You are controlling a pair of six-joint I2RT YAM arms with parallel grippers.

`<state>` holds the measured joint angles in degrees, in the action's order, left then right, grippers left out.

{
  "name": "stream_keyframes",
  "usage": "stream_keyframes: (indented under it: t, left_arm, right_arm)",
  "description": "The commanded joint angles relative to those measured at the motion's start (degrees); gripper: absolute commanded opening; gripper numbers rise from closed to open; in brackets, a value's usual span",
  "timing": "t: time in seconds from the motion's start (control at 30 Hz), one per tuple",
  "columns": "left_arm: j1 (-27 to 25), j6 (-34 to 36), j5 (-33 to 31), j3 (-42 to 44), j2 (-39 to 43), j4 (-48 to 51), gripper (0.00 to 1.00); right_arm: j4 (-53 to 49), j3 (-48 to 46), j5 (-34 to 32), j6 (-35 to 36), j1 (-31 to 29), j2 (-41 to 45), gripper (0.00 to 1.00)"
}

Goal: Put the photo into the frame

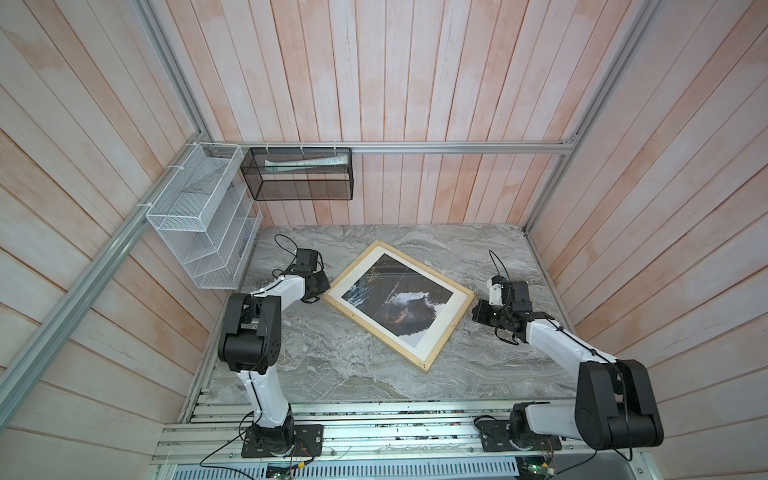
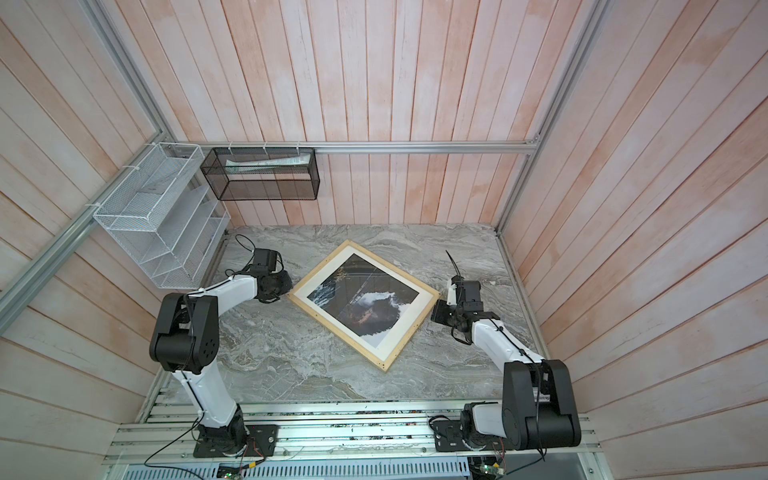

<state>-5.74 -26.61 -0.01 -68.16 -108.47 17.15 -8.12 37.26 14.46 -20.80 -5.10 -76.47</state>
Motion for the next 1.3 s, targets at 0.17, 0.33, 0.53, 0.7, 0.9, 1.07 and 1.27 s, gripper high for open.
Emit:
stream_keyframes:
  t: [0.17,0.33,0.53,0.7,0.9,1.07,1.27]
  left_arm:
    - [0.02,2.19,0.45,-3.07,-3.05,1.02,0.19]
    - [-0.02,2.52,0.79,-3.03,-3.46,1.11,0.19]
    - [0.02,2.95,1.9,-2.81,-3.78,1.27,0.18]
    - [-0.24,2.58,2.63,-1.19,-3.08,0.54,0.18]
    - [-0.85,1.89,3.5,2.07,-1.12,-0.75,0.18]
    - [-2.43,1.14,3.44,4.94,0.07,-1.36,0.18]
    - [-5.23,-0.85,4.08,10.5,2.81,-2.73,0.18]
  right_arm:
    - [-2.28,-0.01,1.33,1.02,0.18,-2.94,0.04]
    - [-2.73,0.19,-0.39,0.69,0.18,-4.49,0.04]
    - [-2.17,0.54,-0.13,0.67,0.19,-6.5,0.04]
    - [-0.74,2.02,-0.13,0.72,0.18,-9.57,0.04]
    - [0.74,5.13,0.38,0.9,0.19,-13.83,0.04]
    - [0.91,8.82,0.52,1.5,0.21,-16.85,0.04]
    - [1.08,13.68,1.61,2.31,0.18,-21.37,0.04]
